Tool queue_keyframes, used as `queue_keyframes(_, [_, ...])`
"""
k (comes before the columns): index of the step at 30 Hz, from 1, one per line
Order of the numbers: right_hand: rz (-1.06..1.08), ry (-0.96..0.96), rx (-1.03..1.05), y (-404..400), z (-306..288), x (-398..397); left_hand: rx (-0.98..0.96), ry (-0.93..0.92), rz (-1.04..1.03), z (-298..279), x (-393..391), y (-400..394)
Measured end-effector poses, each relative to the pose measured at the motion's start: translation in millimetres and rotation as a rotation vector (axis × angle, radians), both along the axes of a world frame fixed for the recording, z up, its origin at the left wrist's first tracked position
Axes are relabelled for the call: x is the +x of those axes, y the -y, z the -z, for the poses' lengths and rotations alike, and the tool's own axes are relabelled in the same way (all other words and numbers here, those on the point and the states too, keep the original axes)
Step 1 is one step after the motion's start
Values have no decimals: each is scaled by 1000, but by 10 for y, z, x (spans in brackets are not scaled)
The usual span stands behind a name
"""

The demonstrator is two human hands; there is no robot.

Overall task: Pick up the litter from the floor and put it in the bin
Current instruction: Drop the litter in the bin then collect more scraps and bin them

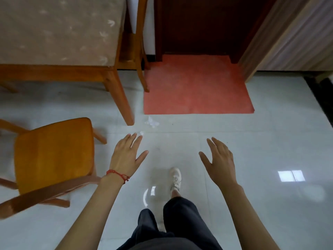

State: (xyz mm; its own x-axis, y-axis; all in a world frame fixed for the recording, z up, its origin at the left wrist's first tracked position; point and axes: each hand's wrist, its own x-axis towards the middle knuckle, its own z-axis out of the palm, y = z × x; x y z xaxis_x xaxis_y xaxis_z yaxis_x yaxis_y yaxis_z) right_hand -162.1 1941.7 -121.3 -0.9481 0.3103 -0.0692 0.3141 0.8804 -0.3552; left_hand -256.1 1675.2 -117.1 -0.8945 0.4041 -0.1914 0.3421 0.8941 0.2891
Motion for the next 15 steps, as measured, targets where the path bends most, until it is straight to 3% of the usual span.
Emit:
queue_keyframes(8, [-216,55,9,-404,21,-1777,1,63,-195,-4,-1126,-291])
queue_keyframes(15, [-362,92,-12,-270,200,-2911,13,134,-304,228,-1865,-293])
